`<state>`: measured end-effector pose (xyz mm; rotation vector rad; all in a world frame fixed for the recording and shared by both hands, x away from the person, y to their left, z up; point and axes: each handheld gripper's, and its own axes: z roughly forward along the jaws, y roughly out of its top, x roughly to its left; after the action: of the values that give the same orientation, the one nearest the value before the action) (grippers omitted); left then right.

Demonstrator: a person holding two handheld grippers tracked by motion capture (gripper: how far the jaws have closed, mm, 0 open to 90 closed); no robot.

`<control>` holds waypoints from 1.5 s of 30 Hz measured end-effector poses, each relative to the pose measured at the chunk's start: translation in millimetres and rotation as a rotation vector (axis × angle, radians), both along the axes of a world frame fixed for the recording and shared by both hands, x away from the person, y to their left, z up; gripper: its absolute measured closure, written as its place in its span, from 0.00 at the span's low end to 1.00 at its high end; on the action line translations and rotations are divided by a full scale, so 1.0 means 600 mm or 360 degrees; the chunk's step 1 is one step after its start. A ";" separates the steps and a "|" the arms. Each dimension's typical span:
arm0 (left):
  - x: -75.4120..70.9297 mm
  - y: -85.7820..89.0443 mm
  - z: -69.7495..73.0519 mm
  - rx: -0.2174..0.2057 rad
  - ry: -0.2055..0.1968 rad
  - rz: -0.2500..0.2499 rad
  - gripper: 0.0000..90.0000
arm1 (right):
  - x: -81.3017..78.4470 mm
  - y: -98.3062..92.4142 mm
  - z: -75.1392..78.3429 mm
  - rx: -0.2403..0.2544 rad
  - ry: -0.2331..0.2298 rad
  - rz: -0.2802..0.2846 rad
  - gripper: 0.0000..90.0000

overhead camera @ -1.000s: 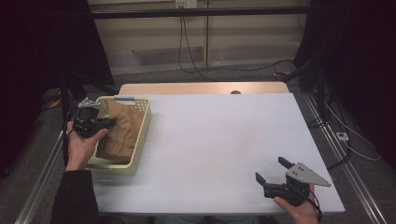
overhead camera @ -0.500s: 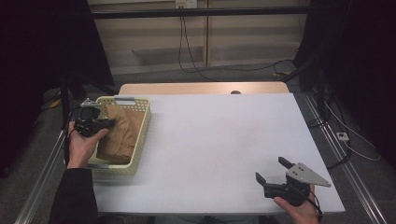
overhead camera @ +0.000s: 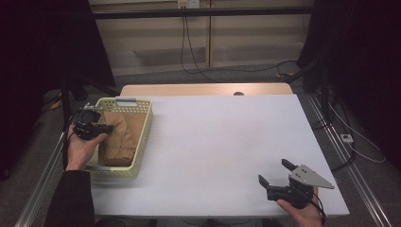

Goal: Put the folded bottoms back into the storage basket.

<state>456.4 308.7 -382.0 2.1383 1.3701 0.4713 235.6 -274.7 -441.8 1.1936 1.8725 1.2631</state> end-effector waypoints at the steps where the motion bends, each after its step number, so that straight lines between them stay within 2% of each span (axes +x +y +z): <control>1: 0.000 0.003 -0.003 -0.0009 0.0004 0.0015 0.93 | 0.000 0.000 0.000 0.0002 0.0000 0.0004 0.03; 6: -0.001 0.013 -0.014 -0.0018 0.0027 0.0035 0.94 | 0.002 0.003 0.000 0.0001 0.0002 0.0013 0.03; 12: 0.011 0.014 -0.027 0.0036 0.0078 0.0080 0.94 | 0.002 0.002 0.000 0.0005 0.0001 0.0010 0.03; 14: 0.014 0.012 -0.031 0.0076 0.0116 0.0095 0.94 | 0.002 0.002 0.000 0.0003 0.0002 0.0009 0.03; 18: 0.020 0.015 -0.038 0.0111 0.0139 0.0104 0.94 | 0.002 0.003 0.000 -0.0002 0.0001 0.0011 0.03; 33: 0.043 0.020 -0.071 0.0216 0.0356 0.0183 0.94 | 0.002 0.002 0.001 -0.0001 -0.0002 0.0011 0.03; 36: 0.046 0.018 -0.076 0.0213 0.0363 0.0209 0.94 | 0.002 0.002 0.001 -0.0002 -0.0001 0.0006 0.03; 39: 0.051 0.019 -0.079 0.0209 0.0397 0.0207 0.94 | 0.002 0.003 0.001 -0.0005 -0.0005 0.0010 0.03; 40: 0.052 0.018 -0.080 0.0215 0.0380 0.0211 0.94 | 0.002 0.003 0.001 -0.0005 -0.0007 0.0009 0.03; 45: 0.056 0.021 -0.082 0.0171 0.0392 0.0208 0.94 | 0.002 0.003 0.001 -0.0006 -0.0002 0.0008 0.03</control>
<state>489.7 321.4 -431.1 2.2619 1.6616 0.3464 236.8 -273.1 -441.3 1.1868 1.8771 1.2622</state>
